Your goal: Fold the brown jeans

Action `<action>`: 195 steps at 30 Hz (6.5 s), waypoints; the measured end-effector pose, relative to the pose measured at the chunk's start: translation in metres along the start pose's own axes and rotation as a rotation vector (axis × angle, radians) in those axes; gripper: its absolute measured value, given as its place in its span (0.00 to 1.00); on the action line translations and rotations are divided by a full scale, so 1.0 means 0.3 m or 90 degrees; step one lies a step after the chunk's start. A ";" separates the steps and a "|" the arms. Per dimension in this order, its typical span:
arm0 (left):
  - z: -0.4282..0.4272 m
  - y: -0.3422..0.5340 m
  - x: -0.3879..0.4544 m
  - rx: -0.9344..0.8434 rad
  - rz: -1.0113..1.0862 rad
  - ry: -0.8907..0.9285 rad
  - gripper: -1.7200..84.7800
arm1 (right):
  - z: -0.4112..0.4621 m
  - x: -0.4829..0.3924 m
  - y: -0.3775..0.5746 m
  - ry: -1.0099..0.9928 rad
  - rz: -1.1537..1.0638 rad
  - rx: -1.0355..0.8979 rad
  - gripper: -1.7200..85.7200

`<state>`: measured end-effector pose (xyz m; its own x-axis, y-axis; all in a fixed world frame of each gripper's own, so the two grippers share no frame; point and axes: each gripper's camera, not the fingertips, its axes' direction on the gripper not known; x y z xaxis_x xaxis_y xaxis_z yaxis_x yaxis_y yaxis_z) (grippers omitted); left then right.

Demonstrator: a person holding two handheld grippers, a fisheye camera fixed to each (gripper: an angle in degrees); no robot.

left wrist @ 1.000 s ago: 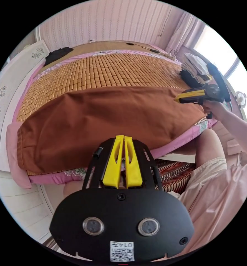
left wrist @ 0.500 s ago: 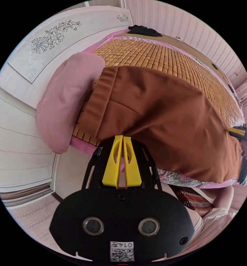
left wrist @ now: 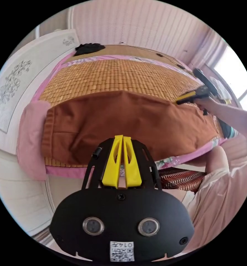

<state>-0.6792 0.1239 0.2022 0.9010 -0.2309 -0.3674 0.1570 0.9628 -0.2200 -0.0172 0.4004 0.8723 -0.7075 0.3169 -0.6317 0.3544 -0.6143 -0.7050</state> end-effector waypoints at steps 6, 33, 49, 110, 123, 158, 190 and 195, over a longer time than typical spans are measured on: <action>0.157 0.036 0.649 -0.044 0.224 0.197 0.01 | 0.045 -0.047 -0.061 0.033 -0.052 -0.054 0.01; 0.152 0.182 0.801 -0.035 0.254 0.134 0.01 | -0.284 0.413 0.686 -0.175 0.169 0.168 0.02; 0.015 0.035 0.031 -0.013 -0.147 -0.026 0.04 | -0.322 1.052 2.029 -0.094 0.716 0.097 0.17; 0.373 -0.164 0.384 -0.166 0.064 0.255 0.03 | -0.729 0.917 2.775 0.079 0.974 0.328 0.19; 0.274 -0.131 0.348 -0.107 0.012 0.193 0.11 | -0.548 0.973 2.847 -0.059 1.048 0.433 0.04; 0.095 0.004 0.233 -0.034 -0.122 0.318 0.11 | -0.320 -0.369 1.184 -0.115 -0.123 0.149 0.13; 0.008 -0.012 0.487 -0.115 0.033 0.227 0.03 | -0.270 0.151 0.799 -0.137 0.025 0.227 0.03; -0.149 -0.013 0.491 -0.020 0.043 0.316 0.02 | -0.387 0.306 0.951 -0.212 0.092 0.325 0.03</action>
<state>-0.5653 0.0798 0.1085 0.6067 -0.2152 -0.7652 0.0863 0.9748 -0.2057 0.0899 0.3380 0.5759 -0.8559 0.0129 -0.5170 0.1823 -0.9280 -0.3248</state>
